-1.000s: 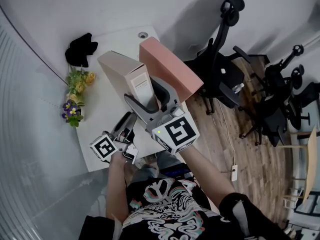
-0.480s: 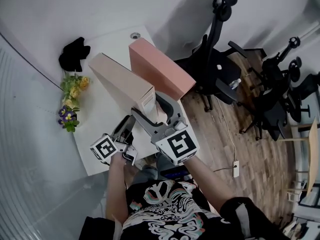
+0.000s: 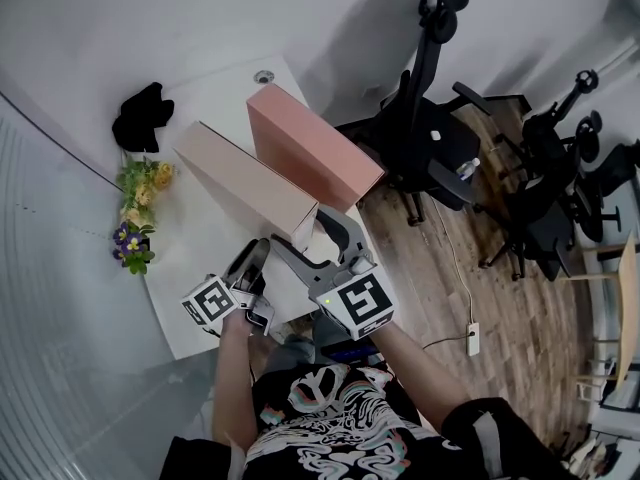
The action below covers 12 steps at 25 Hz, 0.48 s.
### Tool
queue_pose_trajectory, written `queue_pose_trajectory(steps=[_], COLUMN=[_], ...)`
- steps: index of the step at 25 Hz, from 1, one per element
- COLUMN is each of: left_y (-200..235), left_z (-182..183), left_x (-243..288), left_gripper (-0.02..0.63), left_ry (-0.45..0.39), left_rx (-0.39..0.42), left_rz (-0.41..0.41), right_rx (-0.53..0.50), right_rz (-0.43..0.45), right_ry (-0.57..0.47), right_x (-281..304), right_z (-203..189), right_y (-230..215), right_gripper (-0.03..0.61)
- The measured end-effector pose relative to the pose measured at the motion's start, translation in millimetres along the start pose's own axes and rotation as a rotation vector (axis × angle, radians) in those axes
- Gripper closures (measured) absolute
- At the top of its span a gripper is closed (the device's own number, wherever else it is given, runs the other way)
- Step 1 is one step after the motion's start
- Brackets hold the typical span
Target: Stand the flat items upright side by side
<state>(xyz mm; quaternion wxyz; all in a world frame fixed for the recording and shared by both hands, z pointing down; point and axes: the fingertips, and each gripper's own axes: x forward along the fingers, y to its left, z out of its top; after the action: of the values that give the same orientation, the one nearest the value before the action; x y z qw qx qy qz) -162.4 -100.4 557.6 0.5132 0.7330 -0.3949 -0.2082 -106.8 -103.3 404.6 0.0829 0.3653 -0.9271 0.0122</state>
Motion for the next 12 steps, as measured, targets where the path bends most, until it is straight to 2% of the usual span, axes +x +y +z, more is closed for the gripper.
queue_pose_trajectory(steps=[7,12], left_y=[12,19], left_z=[-4,-2], left_x=[2,-1], left_gripper=[0.431,0.431], left_ry=[0.010,0.001], left_rx=[-0.014,-0.023], left_rz=[0.024,0.045], right_rx=[0.001,-0.007], right_rz=[-0.004,-0.021], right_ry=[0.029,0.024], right_x=[-6,-8], right_z=[-18,-18], right_y=[-1,-1], right_gripper=[0.284,0.284])
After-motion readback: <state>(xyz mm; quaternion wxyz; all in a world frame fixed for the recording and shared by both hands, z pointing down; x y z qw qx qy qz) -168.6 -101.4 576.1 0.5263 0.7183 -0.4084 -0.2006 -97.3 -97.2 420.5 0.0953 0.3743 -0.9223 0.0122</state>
